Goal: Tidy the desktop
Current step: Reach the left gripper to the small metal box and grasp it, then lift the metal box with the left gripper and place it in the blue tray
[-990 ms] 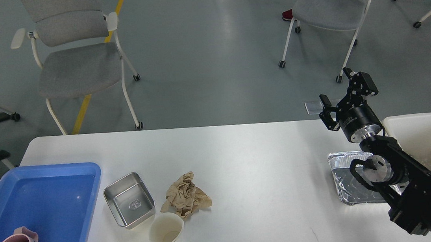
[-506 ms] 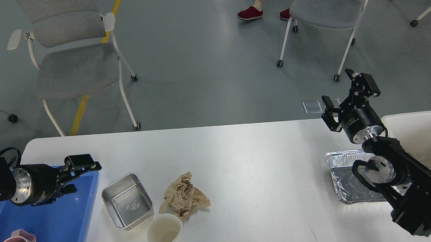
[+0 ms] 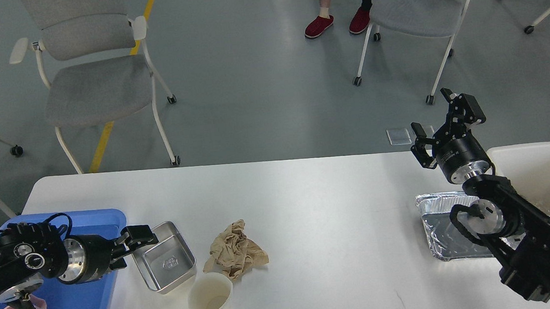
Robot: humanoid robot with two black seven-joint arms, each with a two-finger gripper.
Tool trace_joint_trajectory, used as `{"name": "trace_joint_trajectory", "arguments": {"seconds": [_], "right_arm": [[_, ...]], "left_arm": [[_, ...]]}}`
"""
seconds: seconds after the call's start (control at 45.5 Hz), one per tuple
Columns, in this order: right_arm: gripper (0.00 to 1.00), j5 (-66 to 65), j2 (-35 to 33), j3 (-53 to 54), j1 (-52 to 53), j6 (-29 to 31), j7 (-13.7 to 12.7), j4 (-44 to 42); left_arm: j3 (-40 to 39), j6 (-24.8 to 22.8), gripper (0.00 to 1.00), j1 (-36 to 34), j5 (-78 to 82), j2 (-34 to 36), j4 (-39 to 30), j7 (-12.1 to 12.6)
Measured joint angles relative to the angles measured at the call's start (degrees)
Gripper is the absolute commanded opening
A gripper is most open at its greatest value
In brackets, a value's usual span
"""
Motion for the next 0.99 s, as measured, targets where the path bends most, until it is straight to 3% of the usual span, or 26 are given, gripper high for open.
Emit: {"name": "trace_joint_trajectory", "arguments": {"seconds": [0.154,0.264,0.396,0.66,0.792,0.99], "right_arm": [[1.00,0.0,-0.1,0.0,-0.2,0.1,0.0,0.0],[1.00,0.0,-0.1,0.0,-0.2,0.1,0.0,0.0],[1.00,0.0,-0.1,0.0,-0.3,0.1,0.0,0.0],[1.00,0.0,-0.1,0.0,-0.3,0.1,0.0,0.0],[1.00,0.0,-0.1,-0.1,-0.4,0.2,0.0,0.0],[1.00,0.0,-0.1,-0.1,-0.5,0.2,0.0,-0.7]], "left_arm": [[2.1,1.8,0.89,0.3,0.0,-1.4,1.2,0.0],[2.6,2.2,0.79,0.5,0.0,-1.5,1.3,0.0],[3.3,3.3,0.58,0.8,0.0,-1.7,1.6,-0.2],[5.4,7.0,0.43,0.7,0.0,-4.8,2.3,-0.3],[5.4,7.4,0.41,0.7,0.0,-6.6,3.9,-0.2],[5.4,7.4,0.27,1.2,0.0,-7.4,4.8,0.0]]}}
